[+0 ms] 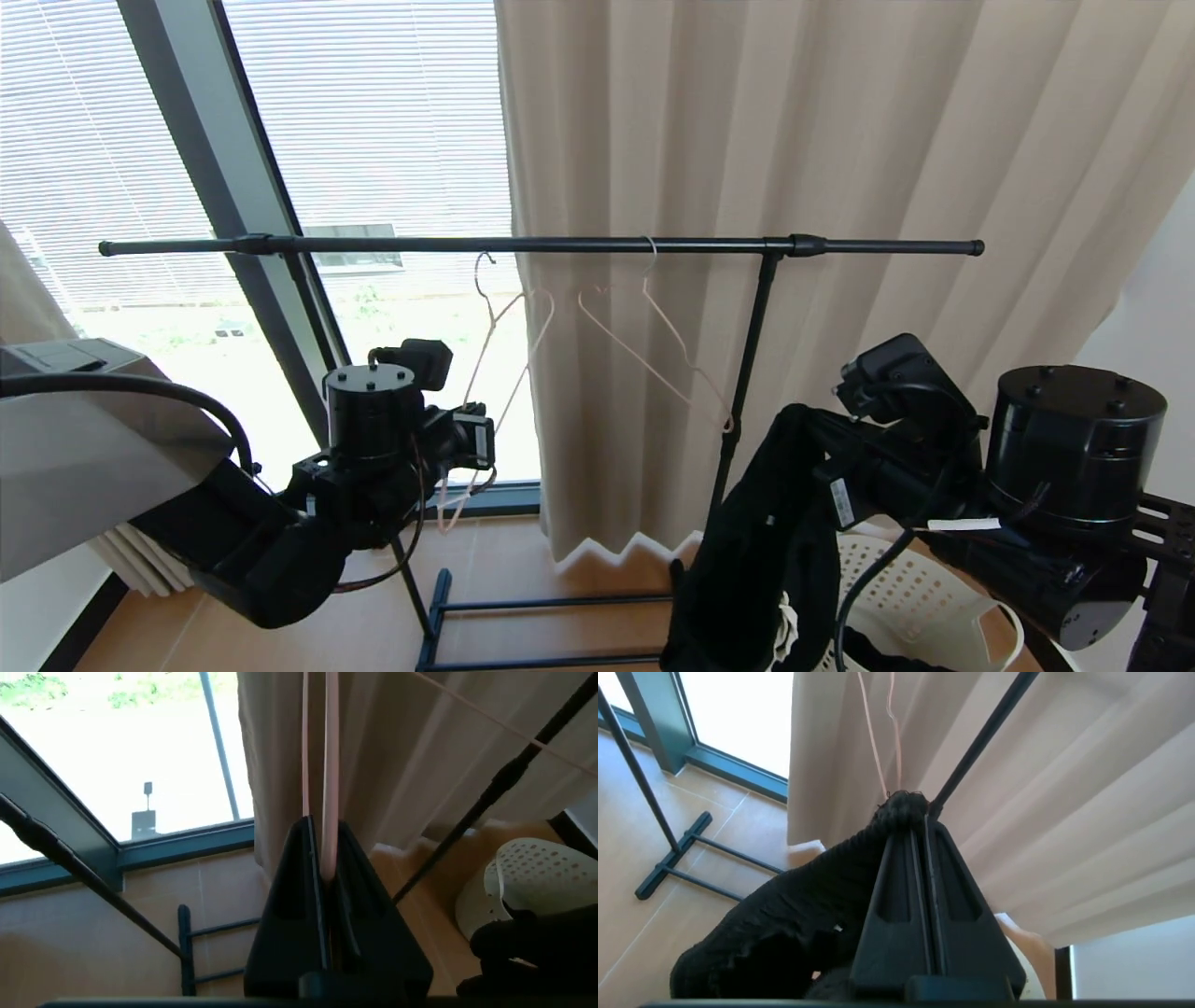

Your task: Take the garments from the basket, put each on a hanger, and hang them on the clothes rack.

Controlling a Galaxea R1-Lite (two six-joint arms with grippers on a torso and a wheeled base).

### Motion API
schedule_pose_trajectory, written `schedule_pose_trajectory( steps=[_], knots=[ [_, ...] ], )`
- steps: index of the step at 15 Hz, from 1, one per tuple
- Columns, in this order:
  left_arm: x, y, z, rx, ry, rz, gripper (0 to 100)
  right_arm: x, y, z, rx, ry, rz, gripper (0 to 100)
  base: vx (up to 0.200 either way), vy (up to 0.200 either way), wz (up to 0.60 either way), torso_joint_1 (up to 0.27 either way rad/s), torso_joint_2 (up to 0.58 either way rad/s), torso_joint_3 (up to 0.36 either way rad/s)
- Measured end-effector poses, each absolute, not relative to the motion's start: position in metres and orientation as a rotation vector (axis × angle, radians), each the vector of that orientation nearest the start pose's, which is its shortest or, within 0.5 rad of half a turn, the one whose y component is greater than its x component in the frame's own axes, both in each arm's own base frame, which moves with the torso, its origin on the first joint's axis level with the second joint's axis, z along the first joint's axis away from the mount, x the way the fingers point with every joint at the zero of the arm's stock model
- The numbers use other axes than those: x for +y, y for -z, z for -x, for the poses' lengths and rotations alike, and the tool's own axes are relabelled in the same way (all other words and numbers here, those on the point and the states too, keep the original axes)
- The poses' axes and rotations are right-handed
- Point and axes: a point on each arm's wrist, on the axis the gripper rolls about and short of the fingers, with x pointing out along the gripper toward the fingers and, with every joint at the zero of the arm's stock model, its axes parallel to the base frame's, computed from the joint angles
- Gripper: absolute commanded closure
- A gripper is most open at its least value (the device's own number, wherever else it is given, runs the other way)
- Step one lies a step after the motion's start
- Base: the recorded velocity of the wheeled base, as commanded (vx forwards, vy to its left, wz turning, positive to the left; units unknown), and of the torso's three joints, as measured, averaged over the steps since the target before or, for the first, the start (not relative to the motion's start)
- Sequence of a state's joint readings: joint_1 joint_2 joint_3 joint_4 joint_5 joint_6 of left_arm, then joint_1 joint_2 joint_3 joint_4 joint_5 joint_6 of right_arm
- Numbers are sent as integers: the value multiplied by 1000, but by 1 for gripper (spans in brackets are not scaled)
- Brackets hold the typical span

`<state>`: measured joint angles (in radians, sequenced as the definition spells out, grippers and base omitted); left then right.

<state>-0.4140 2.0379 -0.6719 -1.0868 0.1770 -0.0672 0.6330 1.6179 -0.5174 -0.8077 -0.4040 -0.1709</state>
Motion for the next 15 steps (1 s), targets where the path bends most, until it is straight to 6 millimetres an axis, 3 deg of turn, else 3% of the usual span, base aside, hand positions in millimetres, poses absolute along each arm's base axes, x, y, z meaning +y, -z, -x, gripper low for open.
schedule_pose_trajectory(
  steps=[4,15],
  knots=[
    [-144,-75,-282,276,390,-10,100,143,-149,-214,237,-220,320,100,0,0,0,0,0,0],
    [-160,-85,-253,99,550,-8,100,133,-141,-246,272,-92,353,100,0,0,0,0,0,0]
  ],
)
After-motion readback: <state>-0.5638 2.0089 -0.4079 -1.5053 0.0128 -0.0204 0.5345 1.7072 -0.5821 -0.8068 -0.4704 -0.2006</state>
